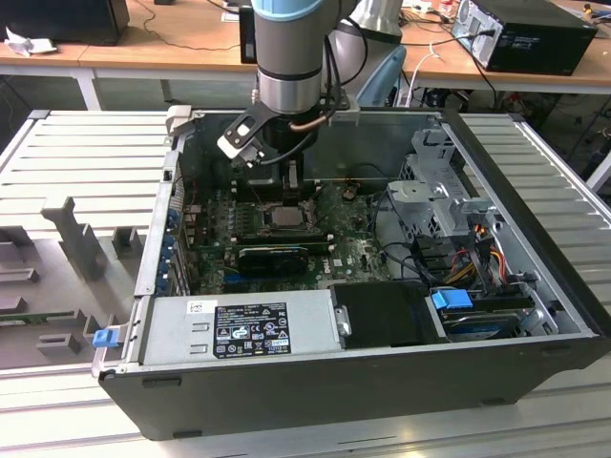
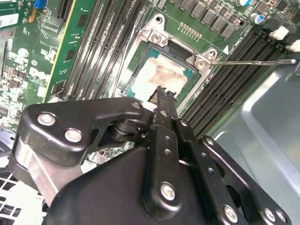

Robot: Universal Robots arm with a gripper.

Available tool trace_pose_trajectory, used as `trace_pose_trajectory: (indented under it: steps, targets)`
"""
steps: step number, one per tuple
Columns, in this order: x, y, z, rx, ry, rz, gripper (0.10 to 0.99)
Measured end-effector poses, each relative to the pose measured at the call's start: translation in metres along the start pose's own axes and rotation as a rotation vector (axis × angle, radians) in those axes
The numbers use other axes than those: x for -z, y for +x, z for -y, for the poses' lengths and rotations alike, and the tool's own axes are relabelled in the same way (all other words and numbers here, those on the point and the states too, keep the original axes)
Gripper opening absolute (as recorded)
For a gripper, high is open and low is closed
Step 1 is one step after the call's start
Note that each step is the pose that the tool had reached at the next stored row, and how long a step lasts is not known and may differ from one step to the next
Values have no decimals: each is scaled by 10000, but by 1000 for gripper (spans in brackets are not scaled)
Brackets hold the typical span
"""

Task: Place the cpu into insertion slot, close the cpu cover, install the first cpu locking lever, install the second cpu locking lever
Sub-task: 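Place the cpu into insertion slot, then close the cpu cover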

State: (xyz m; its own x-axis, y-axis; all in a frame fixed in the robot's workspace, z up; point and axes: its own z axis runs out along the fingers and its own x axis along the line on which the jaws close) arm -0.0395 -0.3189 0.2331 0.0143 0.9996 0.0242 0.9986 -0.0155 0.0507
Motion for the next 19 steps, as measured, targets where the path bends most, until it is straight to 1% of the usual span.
trace_pose_trajectory:
  steps: [4,5,8,9,10,12,19]
  targets:
    - [75,2,-4,-7,19,1,106]
    - [79,2,-7,-6,39,-7,106]
    - [78,-2,-55,-16,98,-20,106]
    - [78,-8,-78,-19,147,-56,106]
    - [77,-7,-88,-20,185,-68,106]
    - [76,-7,-95,-24,222,-90,106]
    - [83,0,-95,-26,230,-88,106]
